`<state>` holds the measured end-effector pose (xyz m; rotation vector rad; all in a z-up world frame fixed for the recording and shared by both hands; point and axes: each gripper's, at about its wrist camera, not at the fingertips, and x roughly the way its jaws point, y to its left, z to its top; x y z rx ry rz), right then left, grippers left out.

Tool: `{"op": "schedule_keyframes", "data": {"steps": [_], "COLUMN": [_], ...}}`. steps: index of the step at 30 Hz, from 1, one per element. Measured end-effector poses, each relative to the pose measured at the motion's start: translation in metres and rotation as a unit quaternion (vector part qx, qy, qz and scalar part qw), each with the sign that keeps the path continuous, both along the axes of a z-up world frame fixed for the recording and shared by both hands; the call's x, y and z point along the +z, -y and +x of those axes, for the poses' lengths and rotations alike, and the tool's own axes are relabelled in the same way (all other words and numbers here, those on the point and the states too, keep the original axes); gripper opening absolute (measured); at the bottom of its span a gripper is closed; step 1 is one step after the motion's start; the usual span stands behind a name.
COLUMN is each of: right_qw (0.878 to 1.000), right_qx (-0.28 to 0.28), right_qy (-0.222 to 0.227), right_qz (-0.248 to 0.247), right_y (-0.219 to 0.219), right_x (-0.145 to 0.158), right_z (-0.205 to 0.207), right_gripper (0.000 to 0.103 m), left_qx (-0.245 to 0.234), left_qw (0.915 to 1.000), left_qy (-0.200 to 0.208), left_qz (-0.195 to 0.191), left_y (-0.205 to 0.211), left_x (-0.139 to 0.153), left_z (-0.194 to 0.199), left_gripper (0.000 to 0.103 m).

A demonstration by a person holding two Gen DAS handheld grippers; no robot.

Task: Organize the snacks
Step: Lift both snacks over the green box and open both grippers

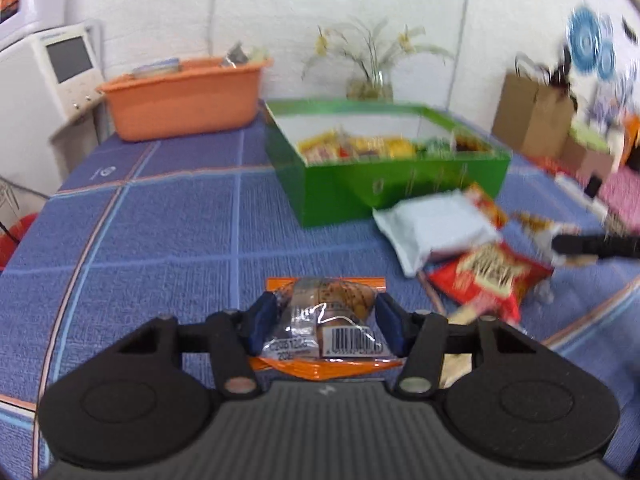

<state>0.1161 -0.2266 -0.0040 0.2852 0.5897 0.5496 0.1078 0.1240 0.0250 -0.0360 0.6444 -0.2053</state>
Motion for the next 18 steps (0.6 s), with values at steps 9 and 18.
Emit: {"op": "schedule_keyframes", "data": {"steps": [9, 18], "right_qw": [0.997, 0.993], "right_qx": [0.051, -0.063], "right_qy": [0.048, 0.089], "right_qz": [0.045, 0.04], "right_y": [-0.027, -0.024], "right_x": [0.037, 0.043], "right_z": [0.039, 0.11], "right_gripper": [0.079, 0.079], "left_qx": [0.013, 0.032], "left_qw": [0.9953, 0.9914], "left_qy": [0.089, 0.126], "left_qz": [-0.035, 0.011], "left_y": [0.022, 0.076], "left_x": [0.049, 0.059], "left_z": [0.045, 0.13], "left_gripper": [0.056, 0.056]}}
